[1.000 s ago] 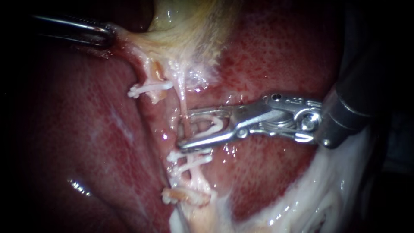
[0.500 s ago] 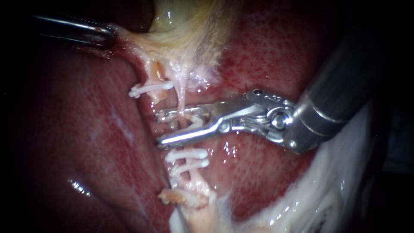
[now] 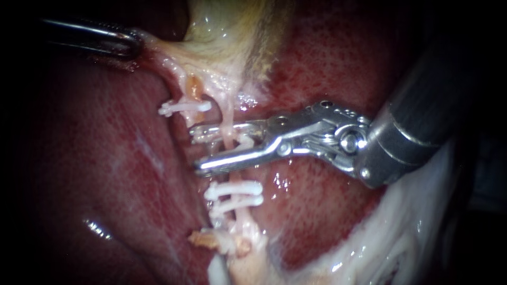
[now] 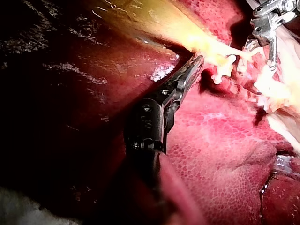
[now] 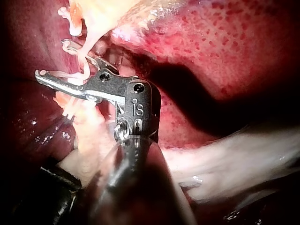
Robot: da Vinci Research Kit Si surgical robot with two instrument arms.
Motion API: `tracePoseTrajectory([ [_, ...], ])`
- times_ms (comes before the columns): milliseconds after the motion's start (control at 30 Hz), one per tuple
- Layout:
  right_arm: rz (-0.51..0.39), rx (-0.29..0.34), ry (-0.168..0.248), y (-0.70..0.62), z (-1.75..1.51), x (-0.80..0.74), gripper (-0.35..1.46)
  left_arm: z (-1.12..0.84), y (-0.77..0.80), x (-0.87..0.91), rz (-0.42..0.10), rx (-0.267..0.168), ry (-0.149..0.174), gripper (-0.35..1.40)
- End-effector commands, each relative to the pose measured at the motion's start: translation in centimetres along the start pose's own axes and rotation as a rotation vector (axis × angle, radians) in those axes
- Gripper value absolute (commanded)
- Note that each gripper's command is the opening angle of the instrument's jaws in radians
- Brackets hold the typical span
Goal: Clipping third clip right tube
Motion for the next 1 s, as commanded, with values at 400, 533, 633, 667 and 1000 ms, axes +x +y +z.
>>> tracePoseTrajectory([
  [400, 0.004, 0.002, 0.0, -0.04, -0.12, 0.05, -0.16, 0.0, 0.0, 0.0, 0.0, 0.0, 0.0, -0.35],
  [533, 0.016, 0.002, 0.0, -0.04, -0.13, 0.05, -0.35, 0.0, 0.0, 0.0, 0.0, 0.0, 0.0, -0.35],
  [633, 0.07, 0.003, -0.002, -0.06, -0.15, 0.05, -0.35, 0.0, 0.0, 0.0, 0.0, 0.0, 0.0, -0.35],
  [667, 0.071, -0.004, -0.016, -0.06, -0.16, 0.05, -0.35, 0.0, 0.0, 0.0, 0.0, 0.0, 0.0, -0.35],
  [1000, 0.071, -0.003, -0.04, -0.05, -0.15, 0.04, -0.35, 0.0, 0.0, 0.0, 0.0, 0.0, 0.0, -0.35],
])
